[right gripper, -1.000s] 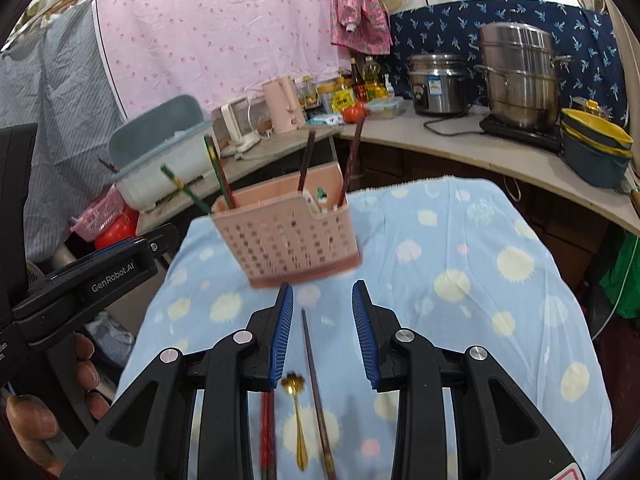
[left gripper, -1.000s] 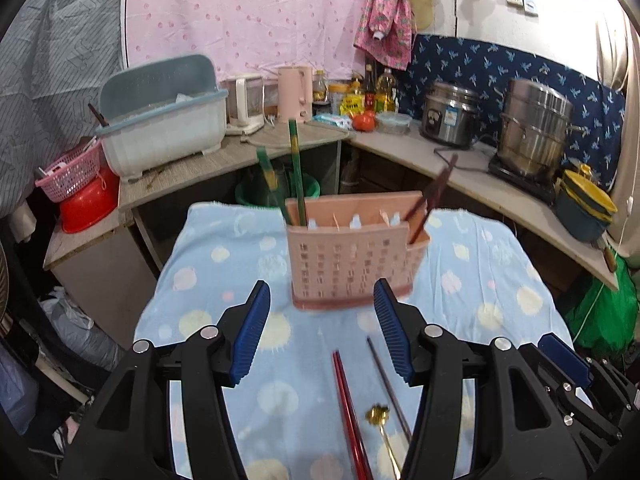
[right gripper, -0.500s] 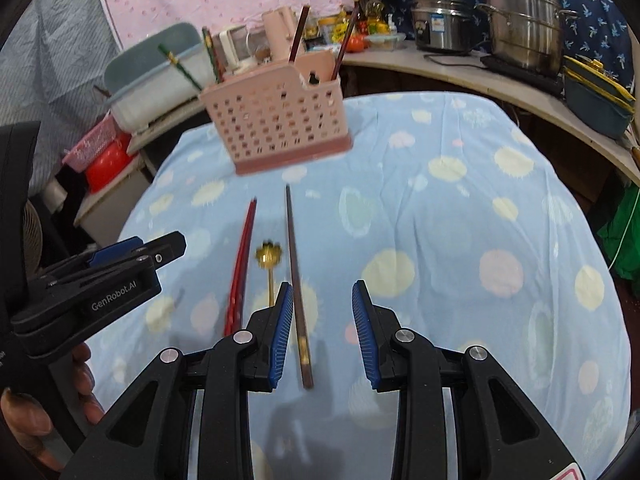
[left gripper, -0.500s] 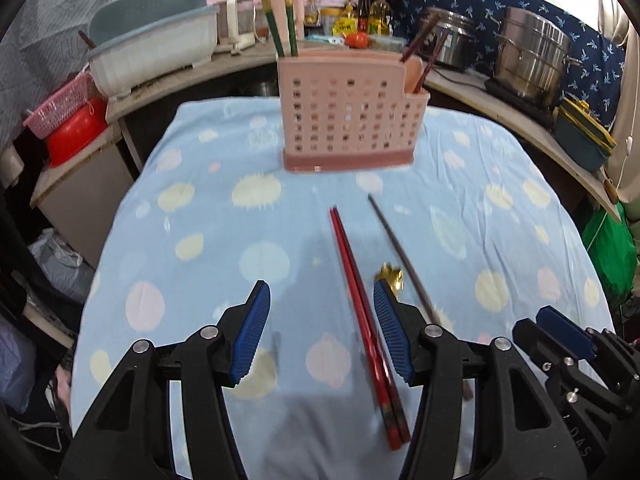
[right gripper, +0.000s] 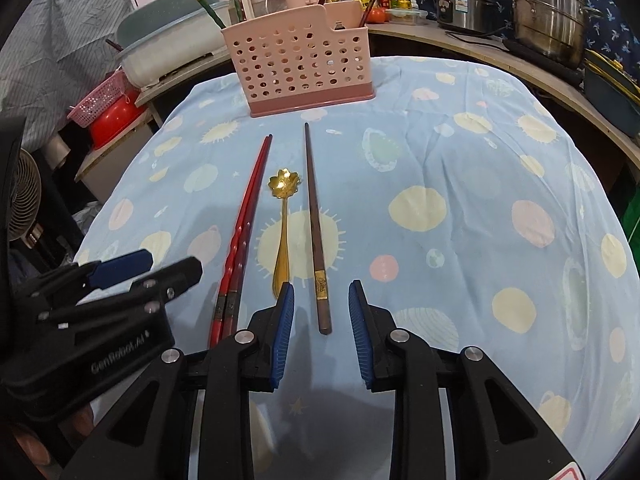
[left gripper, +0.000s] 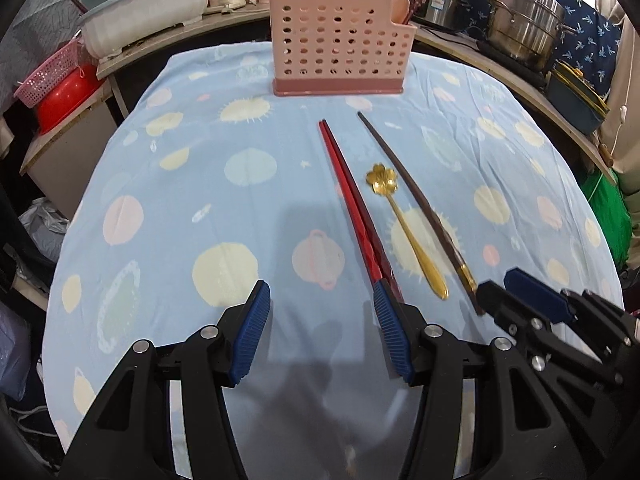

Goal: Organize utensils
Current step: 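Grasp a dark brown chopstick with the right tool while the left tool grasps a red chopstick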

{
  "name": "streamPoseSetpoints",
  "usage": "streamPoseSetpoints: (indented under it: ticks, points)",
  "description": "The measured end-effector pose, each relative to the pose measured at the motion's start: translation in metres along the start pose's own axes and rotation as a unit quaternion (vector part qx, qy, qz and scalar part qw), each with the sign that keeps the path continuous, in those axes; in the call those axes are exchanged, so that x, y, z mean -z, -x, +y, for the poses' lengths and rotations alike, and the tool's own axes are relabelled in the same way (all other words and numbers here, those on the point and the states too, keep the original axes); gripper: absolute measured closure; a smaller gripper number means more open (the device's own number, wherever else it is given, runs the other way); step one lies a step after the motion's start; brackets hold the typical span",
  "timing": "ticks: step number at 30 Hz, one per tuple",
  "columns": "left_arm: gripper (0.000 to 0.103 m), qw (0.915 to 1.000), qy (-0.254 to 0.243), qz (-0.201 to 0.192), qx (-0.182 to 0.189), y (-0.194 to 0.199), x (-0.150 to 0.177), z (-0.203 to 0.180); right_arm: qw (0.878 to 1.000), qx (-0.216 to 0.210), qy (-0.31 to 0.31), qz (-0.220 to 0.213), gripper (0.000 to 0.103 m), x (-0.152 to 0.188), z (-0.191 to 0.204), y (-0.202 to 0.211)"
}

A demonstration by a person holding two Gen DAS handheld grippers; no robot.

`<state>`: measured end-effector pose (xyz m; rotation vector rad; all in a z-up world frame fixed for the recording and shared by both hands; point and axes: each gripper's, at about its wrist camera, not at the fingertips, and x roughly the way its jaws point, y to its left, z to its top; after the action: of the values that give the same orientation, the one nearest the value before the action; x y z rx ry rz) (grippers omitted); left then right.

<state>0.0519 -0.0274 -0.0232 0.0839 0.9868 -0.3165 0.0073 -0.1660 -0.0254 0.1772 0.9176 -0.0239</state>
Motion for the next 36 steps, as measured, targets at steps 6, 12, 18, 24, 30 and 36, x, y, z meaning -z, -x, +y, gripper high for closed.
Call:
streamPoseSetpoints:
  ticks: [6,12,18,24,30,36]
  points:
    - [0.052,0.9999,-0.002,0.009,0.003,-0.003,0.009,0.001,1.000,0.001,0.003,0.015,0.090,0.004,0.001,-0.012]
    - [0.052,0.9998,-0.005,0.011,0.015,-0.003,0.011,-0.003,1.000,0.005,-0.001,0.015,0.096,0.007,-0.002,-0.014]
    - [0.052,0.9996,-0.011,0.015,0.022,-0.004,0.013,-0.008,1.000,0.005,-0.007,0.015,0.096,0.008,-0.006,-0.012]
    - [0.052,0.9994,-0.012,0.018,0.025,-0.006,0.014,-0.012,1.000,0.003,-0.012,0.016,0.096,0.008,-0.008,-0.013]
    - [0.048,0.9996,-0.016,0.019,0.015,-0.008,0.014,-0.013,1.000,0.003,-0.012,0.016,0.096,0.008,-0.008,-0.013]
    - [0.048,0.9998,0.003,0.019,0.003,-0.007,0.014,0.001,1.000,0.003,-0.013,0.015,0.096,0.008,-0.008,-0.013]
